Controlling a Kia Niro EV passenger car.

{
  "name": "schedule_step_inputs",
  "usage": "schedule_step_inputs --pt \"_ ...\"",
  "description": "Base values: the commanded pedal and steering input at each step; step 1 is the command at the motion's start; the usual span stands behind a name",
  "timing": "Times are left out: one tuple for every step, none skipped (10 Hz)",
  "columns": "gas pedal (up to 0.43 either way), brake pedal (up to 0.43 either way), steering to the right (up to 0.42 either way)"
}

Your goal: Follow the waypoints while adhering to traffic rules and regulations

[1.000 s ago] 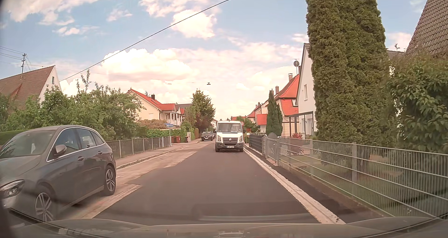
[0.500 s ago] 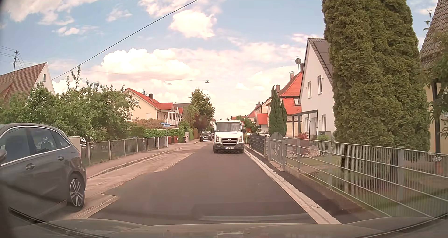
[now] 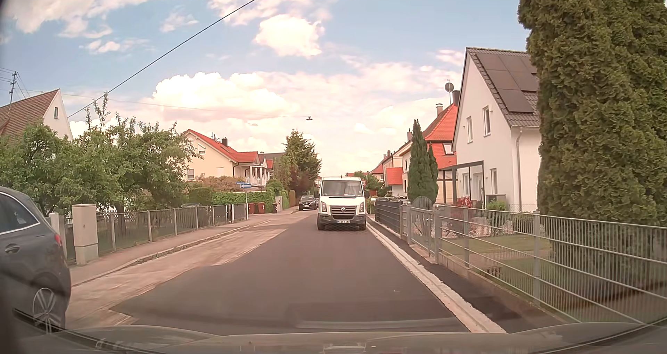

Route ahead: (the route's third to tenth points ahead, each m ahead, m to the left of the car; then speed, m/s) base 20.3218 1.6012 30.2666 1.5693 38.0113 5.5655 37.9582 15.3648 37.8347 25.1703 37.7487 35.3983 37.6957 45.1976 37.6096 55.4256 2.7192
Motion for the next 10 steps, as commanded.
schedule_step_inputs --pt "0.0 0.091 -0.029" --pt "0.0 0.085 -0.028" --pt "0.0 0.079 -0.026" --pt "0.0 0.073 -0.023" --pt "0.0 0.055 -0.019" --pt "0.0 0.043 -0.019" --pt "0.0 0.03 -0.019" --pt "0.0 0.03 -0.019" --pt "0.0 0.03 -0.019" --pt "0.0 0.03 -0.018"
